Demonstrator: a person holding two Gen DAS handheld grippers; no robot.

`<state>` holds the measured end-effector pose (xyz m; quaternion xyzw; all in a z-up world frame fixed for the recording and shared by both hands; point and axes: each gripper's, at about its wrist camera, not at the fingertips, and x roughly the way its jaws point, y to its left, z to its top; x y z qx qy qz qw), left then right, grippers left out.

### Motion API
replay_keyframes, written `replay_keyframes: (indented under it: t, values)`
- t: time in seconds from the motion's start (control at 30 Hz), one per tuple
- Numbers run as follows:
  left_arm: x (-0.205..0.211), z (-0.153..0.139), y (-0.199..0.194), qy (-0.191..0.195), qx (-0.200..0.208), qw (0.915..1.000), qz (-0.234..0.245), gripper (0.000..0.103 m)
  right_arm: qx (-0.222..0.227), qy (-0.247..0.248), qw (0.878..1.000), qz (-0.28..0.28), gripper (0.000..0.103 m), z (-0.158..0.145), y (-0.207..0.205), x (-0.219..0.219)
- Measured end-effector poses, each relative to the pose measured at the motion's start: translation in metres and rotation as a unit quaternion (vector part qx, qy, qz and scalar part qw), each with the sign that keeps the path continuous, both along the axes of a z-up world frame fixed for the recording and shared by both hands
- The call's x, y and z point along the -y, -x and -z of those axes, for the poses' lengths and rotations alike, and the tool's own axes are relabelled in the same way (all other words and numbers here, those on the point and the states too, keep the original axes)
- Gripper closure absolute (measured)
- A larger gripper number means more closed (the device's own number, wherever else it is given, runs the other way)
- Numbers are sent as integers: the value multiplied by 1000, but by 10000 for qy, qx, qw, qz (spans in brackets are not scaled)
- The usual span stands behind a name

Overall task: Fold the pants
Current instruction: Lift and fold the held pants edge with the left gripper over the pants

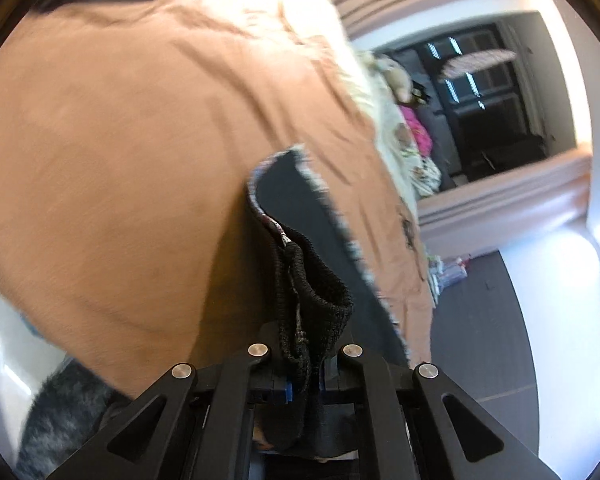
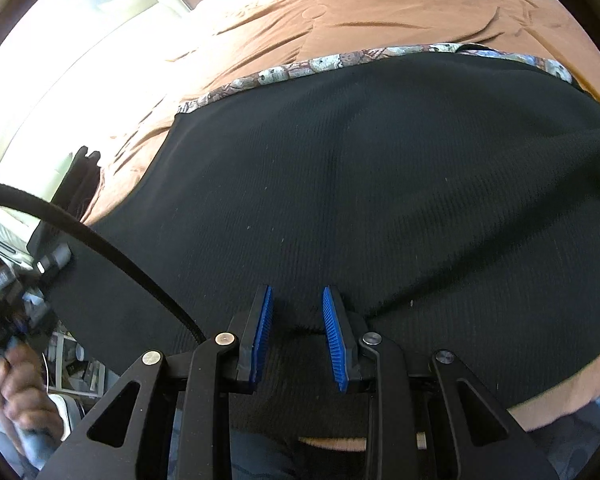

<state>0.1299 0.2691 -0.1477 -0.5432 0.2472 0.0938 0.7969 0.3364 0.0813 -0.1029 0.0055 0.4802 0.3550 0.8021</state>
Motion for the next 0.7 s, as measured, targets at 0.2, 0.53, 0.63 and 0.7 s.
replay_keyframes:
  t: [0.2, 0.53, 0.63, 0.7]
  values:
    - [20, -49, -39, -385, 249, 9978, 478, 95, -343, -231, 9990, -158, 79, 6, 10, 14]
    - [62, -97, -93, -803, 449, 9890, 1161, 95, -446, -879, 9950, -162, 79, -15, 8, 66]
    - [72, -107, -106, -920, 490, 9859, 1310, 95, -361, -1033, 9940, 71, 79, -26, 1, 94]
    - [82, -113, -117, -977, 501, 9833, 1453, 95, -296, -1182, 9924, 193, 79, -34, -2, 115]
